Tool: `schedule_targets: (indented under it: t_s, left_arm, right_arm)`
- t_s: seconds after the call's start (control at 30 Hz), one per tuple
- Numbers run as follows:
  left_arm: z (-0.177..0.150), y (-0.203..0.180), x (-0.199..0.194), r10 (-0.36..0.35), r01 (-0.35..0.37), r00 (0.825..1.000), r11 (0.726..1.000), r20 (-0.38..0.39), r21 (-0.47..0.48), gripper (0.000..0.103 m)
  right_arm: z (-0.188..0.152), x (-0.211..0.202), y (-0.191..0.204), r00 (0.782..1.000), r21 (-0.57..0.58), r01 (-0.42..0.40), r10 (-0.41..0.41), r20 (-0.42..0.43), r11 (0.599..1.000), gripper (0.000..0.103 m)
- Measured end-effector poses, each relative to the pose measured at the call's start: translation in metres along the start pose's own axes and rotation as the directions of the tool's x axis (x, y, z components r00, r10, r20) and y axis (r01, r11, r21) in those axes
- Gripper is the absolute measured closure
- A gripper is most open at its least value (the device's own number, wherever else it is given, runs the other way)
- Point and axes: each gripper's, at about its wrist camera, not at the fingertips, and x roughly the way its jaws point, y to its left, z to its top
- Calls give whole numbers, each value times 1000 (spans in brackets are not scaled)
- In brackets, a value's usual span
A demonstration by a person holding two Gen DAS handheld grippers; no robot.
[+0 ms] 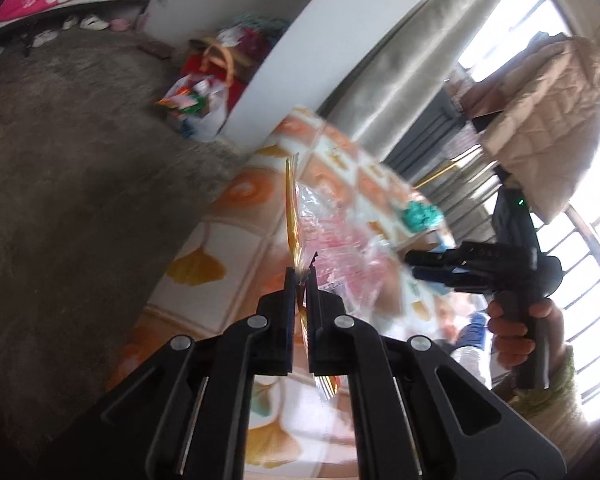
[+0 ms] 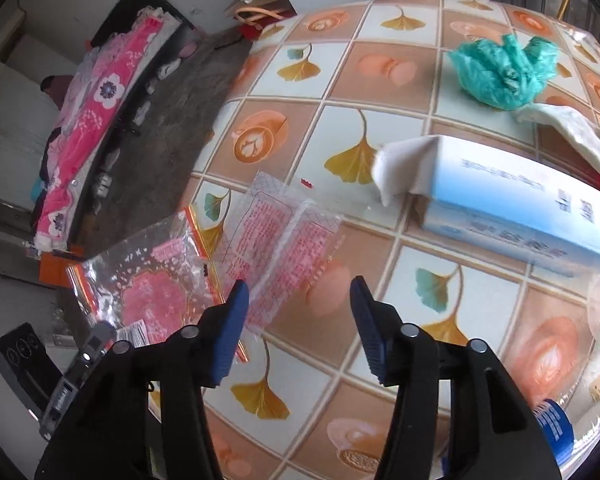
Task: Collect trash
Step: 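Grasp the clear printed plastic wrapper with the right tool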
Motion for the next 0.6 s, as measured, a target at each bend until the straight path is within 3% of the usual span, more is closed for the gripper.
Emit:
schedule_targets:
  t_s: [0.2,0.33,0.5,0.6]
  left_arm:
    - [-7,17,1,50,-51,999,998,-10,-27,100]
    - [-10,23,1,54,-55,998,998,-24,-36,100]
    - [-13,29,2,47,-48,998,998,-33,-43,100]
    - [-14,34,2,42,-44,998,998,-36,-48,100]
  right_arm:
    - [23,28,21,992,34,121,-121,-26,992,24]
    - [36,48,33,984,63,173,-169,-62,983,19]
    - [38,60,51,965,63,262,-261,-27,963,9]
    - [32,67,61,945,-2,327,-327,-6,945,7]
